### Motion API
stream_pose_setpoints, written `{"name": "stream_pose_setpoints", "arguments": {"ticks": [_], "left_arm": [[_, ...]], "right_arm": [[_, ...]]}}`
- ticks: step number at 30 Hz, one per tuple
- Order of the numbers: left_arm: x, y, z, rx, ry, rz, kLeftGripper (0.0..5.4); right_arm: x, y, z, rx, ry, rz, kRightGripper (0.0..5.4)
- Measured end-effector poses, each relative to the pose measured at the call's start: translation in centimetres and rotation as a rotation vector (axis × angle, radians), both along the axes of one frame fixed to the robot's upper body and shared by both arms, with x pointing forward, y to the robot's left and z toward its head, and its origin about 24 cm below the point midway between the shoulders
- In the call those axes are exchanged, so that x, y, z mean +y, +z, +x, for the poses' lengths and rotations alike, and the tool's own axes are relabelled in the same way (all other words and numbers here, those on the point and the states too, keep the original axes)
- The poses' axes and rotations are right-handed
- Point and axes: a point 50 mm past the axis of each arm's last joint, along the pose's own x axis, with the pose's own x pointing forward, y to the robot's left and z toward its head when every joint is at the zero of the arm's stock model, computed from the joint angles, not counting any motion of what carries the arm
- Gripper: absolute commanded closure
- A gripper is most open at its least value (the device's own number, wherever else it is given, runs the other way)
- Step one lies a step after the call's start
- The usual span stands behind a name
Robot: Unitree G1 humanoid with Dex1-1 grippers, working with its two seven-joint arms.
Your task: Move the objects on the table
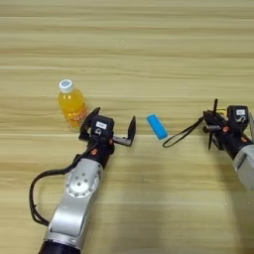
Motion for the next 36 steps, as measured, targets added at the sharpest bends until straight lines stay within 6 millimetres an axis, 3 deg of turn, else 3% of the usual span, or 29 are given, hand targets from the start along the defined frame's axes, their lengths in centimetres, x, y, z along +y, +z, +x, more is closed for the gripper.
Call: {"name": "stream_pose_setpoints", "arguments": {"ticks": [9,25,36], "left_arm": [[-0.2,0.0,0.0,0.0,-0.002,-0.006,0.0],[-0.5,-0.3,-0.1,0.011,-0.006,-0.008,0.0],[-0.7,-0.2,-0.1,0.007,-0.008,-0.009,0.0]], "right_arm": [[-0.3,-1.7,-1.4,0.095,0.023,-0.063,5.13],[0.2,-2.5,-0.6,0.145,0.035,-0.056,5.14],[0.4,-2.8,-0.6,0.246,0.036,0.043,5.14]]}}
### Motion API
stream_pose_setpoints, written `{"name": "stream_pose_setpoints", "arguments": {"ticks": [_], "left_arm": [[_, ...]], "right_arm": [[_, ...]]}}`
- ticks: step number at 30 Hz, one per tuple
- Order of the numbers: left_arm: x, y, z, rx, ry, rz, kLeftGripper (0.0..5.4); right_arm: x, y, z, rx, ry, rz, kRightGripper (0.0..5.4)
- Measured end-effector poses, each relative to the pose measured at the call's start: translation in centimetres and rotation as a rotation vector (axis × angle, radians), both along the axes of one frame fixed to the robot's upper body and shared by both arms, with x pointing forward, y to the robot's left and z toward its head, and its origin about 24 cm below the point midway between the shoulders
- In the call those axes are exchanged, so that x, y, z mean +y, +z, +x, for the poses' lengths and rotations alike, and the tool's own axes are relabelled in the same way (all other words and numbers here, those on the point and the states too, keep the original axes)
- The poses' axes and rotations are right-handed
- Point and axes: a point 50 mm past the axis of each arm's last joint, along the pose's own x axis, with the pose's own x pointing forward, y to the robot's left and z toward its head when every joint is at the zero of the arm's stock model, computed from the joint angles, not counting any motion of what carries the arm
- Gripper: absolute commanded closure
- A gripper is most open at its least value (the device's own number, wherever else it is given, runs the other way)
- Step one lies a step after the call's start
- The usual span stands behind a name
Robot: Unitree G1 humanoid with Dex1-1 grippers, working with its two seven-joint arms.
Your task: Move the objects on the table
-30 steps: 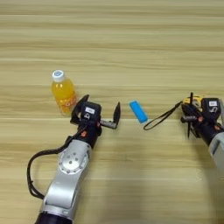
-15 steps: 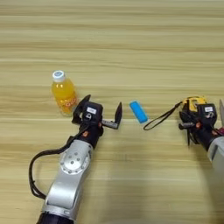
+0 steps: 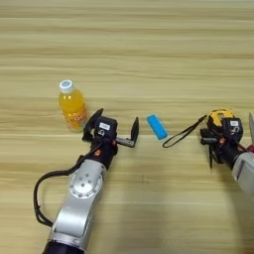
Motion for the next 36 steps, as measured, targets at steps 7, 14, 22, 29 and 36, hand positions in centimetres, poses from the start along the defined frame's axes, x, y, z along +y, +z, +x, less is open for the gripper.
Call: {"name": "stream_pose_setpoints", "arguments": {"ticks": [7,14,22,29,36], "left_arm": [[0.0,0.0,0.0,0.0,0.0,0.0,0.0],[-0.1,0.0,-0.1,0.002,-0.002,-0.001,0.0],[0.0,-0.1,-0.2,0.006,0.001,-0.001,0.0],[0.1,-0.1,-0.1,0.006,0.01,0.0,0.0],[0.6,-0.5,-0.1,0.017,0.046,0.004,0.0]], "right_arm": [[0.7,-1.8,0.0,0.121,0.02,0.078,5.14],[0.7,-1.9,0.5,0.123,0.022,0.069,5.14],[0.1,-2.0,0.4,0.098,0.002,0.022,5.14],[-0.5,-2.0,0.3,0.072,-0.026,-0.065,5.14],[-0.5,-2.2,0.3,0.065,-0.025,-0.09,4.47]]}}
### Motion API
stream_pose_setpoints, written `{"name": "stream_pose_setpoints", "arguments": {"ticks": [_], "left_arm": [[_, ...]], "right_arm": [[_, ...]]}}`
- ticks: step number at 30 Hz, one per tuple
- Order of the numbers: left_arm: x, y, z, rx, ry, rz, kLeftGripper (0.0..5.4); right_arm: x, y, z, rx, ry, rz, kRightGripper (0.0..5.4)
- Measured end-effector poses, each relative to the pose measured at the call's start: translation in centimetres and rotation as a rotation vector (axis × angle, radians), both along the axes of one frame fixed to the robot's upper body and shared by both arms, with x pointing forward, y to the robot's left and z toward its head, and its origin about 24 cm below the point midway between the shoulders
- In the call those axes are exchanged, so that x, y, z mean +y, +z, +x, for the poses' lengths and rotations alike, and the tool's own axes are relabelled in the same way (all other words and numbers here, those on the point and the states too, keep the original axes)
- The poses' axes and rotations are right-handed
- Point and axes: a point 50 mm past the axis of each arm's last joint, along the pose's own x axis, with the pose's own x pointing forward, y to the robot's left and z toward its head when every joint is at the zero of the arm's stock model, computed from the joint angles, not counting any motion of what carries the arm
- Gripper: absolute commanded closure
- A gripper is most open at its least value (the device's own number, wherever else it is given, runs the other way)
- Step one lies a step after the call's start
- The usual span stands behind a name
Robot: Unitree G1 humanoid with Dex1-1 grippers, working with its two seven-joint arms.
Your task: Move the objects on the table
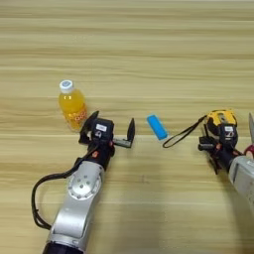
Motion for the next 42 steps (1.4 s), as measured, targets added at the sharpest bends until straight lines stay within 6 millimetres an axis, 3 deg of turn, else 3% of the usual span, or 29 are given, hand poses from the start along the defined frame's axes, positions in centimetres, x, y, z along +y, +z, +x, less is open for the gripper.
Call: {"name": "stream_pose_setpoints", "arguments": {"ticks": [28,42], "left_arm": [[-0.1,0.1,0.0,-0.01,-0.006,-0.003,0.0],[-0.1,0.0,0.2,-0.013,-0.007,-0.003,0.0]], "right_arm": [[0.2,0.5,-0.3,-0.026,0.002,-0.003,1.79],[1.2,1.3,-0.8,-0.048,0.03,0.061,0.25]]}}
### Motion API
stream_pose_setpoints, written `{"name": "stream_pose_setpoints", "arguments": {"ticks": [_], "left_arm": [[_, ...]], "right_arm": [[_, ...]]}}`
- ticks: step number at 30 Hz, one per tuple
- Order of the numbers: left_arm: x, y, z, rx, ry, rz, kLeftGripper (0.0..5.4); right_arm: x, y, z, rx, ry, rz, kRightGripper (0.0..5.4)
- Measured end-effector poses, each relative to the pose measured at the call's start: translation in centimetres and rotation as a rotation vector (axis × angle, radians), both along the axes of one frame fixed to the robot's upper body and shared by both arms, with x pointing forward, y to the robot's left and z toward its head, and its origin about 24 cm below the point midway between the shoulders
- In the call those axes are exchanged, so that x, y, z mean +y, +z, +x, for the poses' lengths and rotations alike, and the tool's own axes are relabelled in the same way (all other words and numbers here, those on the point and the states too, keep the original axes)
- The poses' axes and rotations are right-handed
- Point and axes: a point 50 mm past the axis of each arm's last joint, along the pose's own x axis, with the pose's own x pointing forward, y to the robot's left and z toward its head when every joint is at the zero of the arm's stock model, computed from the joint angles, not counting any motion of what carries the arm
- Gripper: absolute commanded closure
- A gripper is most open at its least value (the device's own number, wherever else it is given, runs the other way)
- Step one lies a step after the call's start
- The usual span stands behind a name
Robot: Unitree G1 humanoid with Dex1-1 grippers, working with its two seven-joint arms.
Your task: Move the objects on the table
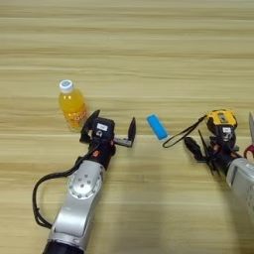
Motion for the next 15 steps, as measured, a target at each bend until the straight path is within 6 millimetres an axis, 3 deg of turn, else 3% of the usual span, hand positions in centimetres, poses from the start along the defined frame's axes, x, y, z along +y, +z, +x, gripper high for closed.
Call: {"name": "stream_pose_setpoints", "arguments": {"ticks": [3,15], "left_arm": [[0.0,0.0,0.0,0.0,0.0,0.0,0.0],[-0.1,-0.1,0.1,-0.001,-0.002,-0.001,0.0]], "right_arm": [[0.2,0.6,0.1,-0.031,0.012,0.016,0.03],[0.3,3.5,0.8,-0.258,0.018,-0.045,0.03]]}}
